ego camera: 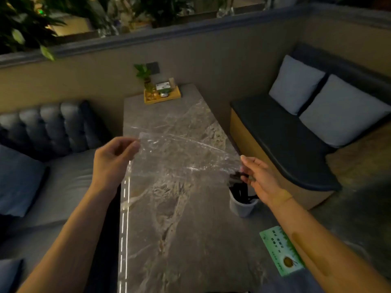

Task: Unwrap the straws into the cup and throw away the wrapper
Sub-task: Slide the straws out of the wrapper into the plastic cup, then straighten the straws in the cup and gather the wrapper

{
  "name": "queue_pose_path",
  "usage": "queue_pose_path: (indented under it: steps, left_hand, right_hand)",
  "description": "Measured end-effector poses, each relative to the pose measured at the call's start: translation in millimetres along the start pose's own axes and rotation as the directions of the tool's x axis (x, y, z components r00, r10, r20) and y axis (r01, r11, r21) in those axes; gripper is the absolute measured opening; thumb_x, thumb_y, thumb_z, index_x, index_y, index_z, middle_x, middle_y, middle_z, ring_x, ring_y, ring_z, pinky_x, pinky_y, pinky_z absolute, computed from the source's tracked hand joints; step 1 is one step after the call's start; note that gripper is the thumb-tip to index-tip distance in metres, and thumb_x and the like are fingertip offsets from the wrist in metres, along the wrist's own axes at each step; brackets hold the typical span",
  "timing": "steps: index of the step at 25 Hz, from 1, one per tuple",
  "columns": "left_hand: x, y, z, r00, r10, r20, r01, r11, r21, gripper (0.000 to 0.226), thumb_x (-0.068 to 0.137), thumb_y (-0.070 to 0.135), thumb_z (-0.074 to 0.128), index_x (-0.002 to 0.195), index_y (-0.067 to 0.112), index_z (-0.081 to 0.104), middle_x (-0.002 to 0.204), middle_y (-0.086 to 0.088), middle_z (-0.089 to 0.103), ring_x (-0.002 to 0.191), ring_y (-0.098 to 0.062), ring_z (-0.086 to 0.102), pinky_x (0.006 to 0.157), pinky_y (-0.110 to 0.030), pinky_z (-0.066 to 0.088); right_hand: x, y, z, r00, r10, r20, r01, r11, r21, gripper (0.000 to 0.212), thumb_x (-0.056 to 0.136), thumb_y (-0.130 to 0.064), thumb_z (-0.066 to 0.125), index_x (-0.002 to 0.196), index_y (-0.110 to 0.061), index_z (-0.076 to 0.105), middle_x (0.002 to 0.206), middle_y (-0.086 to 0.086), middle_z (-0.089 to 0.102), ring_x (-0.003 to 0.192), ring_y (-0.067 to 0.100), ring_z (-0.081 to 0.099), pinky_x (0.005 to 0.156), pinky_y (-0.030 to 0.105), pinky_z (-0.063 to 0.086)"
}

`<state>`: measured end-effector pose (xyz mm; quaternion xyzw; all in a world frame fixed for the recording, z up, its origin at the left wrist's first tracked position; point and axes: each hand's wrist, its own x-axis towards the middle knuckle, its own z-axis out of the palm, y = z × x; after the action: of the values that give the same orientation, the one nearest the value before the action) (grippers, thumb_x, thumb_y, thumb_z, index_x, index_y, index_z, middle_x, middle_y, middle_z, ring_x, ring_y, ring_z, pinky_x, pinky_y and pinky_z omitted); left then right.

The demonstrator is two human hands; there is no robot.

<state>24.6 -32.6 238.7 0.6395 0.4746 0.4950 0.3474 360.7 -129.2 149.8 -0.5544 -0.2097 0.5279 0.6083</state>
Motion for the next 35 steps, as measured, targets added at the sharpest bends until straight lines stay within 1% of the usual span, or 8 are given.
queue_pose_path:
  steps: [4, 9, 13, 16, 24, 28, 32, 35]
  left_hand:
    - [-44.2, -58.4, -37.4, 0.97, -0.219, -0.102, 0.216, 0.975, -0.042, 0.008, 0.087, 0.019, 0.07, 0.084, 0.024, 0.074, 0.067, 0.011, 0.071, 0.063, 0.0, 0.058, 0.063, -0.013, 0.05]
    - [-110.0, -126.7, -63.7, 0.856, -0.485, -0.18, 0.474, 0.875, -0.103, 0.008, 0.089, 0.014, 0.067, 0.083, 0.014, 0.071, 0.065, -0.006, 0.062, 0.057, -0.011, 0.052, 0.054, -0.021, 0.047]
    - [-168.5, -173.6, -69.9, 0.752, -0.629, -0.195, 0.631, 0.774, -0.063, 0.01, 0.09, 0.015, 0.066, 0.084, 0.007, 0.07, 0.067, -0.008, 0.062, 0.046, 0.001, 0.052, 0.044, -0.014, 0.045]
    - [-210.3, -204.0, -72.1, 0.671, -0.716, -0.19, 0.722, 0.69, -0.048, 0.011, 0.091, 0.018, 0.065, 0.084, 0.011, 0.068, 0.067, -0.007, 0.063, 0.05, -0.007, 0.054, 0.045, -0.02, 0.047]
    - [-255.5, -244.2, -66.7, 0.601, -0.777, -0.188, 0.798, 0.593, 0.105, 0.01, 0.09, 0.018, 0.066, 0.085, 0.01, 0.066, 0.075, -0.012, 0.068, 0.067, -0.024, 0.062, 0.067, -0.04, 0.053]
    - [-254.9, -256.0, -68.3, 0.581, -0.803, -0.132, 0.805, 0.543, 0.237, 0.011, 0.09, 0.024, 0.065, 0.083, 0.015, 0.066, 0.08, -0.006, 0.071, 0.076, -0.023, 0.067, 0.074, -0.039, 0.054]
    - [-259.0, -257.9, -66.7, 0.598, -0.792, -0.127, 0.791, 0.557, 0.254, 0.003, 0.09, 0.023, 0.064, 0.089, 0.022, 0.062, 0.081, 0.006, 0.067, 0.084, -0.022, 0.067, 0.074, -0.035, 0.053]
    - [-265.3, -257.2, -65.2, 0.615, -0.777, -0.137, 0.778, 0.57, 0.263, 0.022, 0.089, 0.025, 0.064, 0.11, 0.02, 0.058, 0.103, -0.003, 0.065, 0.095, -0.024, 0.065, 0.085, -0.043, 0.054]
  right_hand:
    - [-5.0, 14.1, 38.5, 0.998, -0.034, 0.058, 0.041, 0.992, -0.117, 0.013, 0.093, -0.028, 0.058, 0.089, -0.017, 0.064, 0.112, 0.002, 0.07, 0.109, 0.015, 0.06, 0.096, 0.037, 0.044]
    - [-16.3, 54.9, 79.9, 0.992, -0.035, 0.125, 0.068, 0.959, -0.276, 0.027, 0.095, -0.027, 0.056, 0.109, -0.004, 0.057, 0.099, 0.02, 0.068, 0.082, 0.024, 0.069, 0.073, 0.036, 0.054]
    - [-24.0, 105.8, 76.9, 0.938, 0.292, 0.187, -0.206, 0.903, -0.376, 0.048, 0.087, -0.021, 0.067, 0.127, -0.029, 0.043, 0.105, 0.014, 0.068, 0.084, 0.033, 0.064, 0.07, 0.042, 0.051]
    - [-30.8, 151.0, 60.4, 0.92, 0.363, 0.148, -0.25, 0.833, -0.493, 0.058, 0.084, 0.005, 0.065, 0.134, -0.014, 0.044, 0.093, 0.021, 0.064, 0.075, 0.032, 0.057, 0.065, 0.038, 0.048]
    - [-41.2, 238.0, 29.4, 0.957, 0.287, -0.037, -0.241, 0.722, -0.648, 0.048, 0.081, 0.012, 0.063, 0.126, -0.002, 0.053, 0.071, 0.012, 0.063, 0.056, 0.019, 0.054, 0.047, 0.023, 0.048]
    - [-42.9, 256.9, 24.6, 0.965, 0.251, -0.077, -0.227, 0.65, -0.725, 0.049, 0.081, 0.004, 0.065, 0.127, -0.009, 0.054, 0.078, 0.011, 0.066, 0.072, 0.026, 0.06, 0.075, 0.047, 0.053]
    - [-48.8, 260.5, 31.0, 0.973, 0.214, -0.089, -0.196, 0.554, -0.809, 0.064, 0.084, -0.005, 0.067, 0.141, -0.018, 0.041, 0.095, 0.005, 0.066, 0.085, 0.027, 0.063, 0.082, 0.046, 0.053]
    - [-58.3, 258.2, 34.6, 0.981, 0.187, -0.056, -0.135, 0.441, -0.887, 0.069, 0.086, -0.015, 0.067, 0.146, -0.019, 0.033, 0.125, 0.012, 0.057, 0.104, 0.031, 0.06, 0.09, 0.046, 0.05]
